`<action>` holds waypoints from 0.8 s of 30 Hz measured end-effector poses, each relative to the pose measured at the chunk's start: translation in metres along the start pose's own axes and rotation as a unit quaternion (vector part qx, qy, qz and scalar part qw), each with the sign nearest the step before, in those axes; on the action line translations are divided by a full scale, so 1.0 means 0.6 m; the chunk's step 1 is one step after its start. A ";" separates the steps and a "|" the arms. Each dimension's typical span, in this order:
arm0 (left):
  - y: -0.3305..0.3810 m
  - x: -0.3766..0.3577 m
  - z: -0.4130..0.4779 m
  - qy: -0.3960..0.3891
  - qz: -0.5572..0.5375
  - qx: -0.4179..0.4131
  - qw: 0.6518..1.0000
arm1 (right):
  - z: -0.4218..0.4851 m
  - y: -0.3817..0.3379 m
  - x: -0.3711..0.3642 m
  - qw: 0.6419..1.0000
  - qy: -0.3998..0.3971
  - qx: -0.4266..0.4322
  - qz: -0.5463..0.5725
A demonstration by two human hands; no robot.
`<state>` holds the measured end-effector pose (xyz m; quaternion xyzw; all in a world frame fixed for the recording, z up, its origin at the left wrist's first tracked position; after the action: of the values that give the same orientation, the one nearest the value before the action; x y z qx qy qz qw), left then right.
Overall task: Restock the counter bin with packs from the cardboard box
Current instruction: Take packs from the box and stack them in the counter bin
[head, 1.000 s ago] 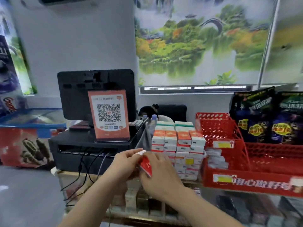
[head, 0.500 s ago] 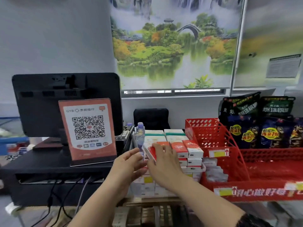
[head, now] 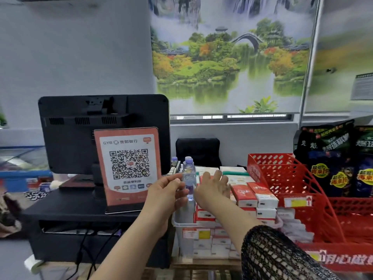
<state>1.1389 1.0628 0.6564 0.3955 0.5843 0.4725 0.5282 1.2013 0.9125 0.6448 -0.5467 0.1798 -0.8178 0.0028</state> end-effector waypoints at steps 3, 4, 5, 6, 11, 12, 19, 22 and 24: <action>-0.006 0.000 0.002 -0.004 -0.003 0.002 1.000 | 0.002 0.002 -0.006 1.000 0.007 -0.005 0.003; -0.009 0.001 0.003 -0.006 -0.004 0.004 1.000 | 0.002 0.001 -0.007 1.000 0.008 -0.004 0.006; -0.012 0.002 0.003 -0.006 -0.002 0.004 1.000 | 0.001 -0.001 -0.008 1.000 0.006 -0.002 0.009; -0.014 0.003 0.004 -0.005 0.001 0.004 1.000 | 0.001 -0.002 -0.010 1.000 0.004 -0.001 0.013; -0.025 0.018 0.012 0.010 0.011 0.010 1.000 | -0.003 -0.002 -0.028 1.000 -0.003 0.001 0.009; -0.027 0.021 0.014 0.013 0.011 0.010 1.000 | -0.003 -0.001 -0.030 1.000 0.000 0.001 0.007; -0.038 0.015 0.016 0.007 0.010 0.015 1.000 | -0.001 0.003 -0.030 1.000 0.016 0.005 -0.010; -0.041 0.006 0.013 -0.001 0.013 0.018 1.000 | 0.001 0.005 -0.030 1.000 0.016 0.010 -0.021; -0.042 0.002 0.011 -0.006 0.015 0.016 1.000 | 0.001 0.006 -0.030 0.999 0.015 0.014 -0.030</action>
<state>1.1462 1.0588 0.6315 0.4154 0.5827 0.4684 0.5181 1.2086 0.9123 0.6279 -0.5398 0.1524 -0.8277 -0.0168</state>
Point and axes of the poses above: each hand's wrist, its own z-axis towards the middle knuckle, its own x-axis out of the back of the hand, y = z × x, the point moved 9 cm from there along z, towards the middle knuckle, and after that the axes turned 7 degrees about y, right-handed, at the moved point
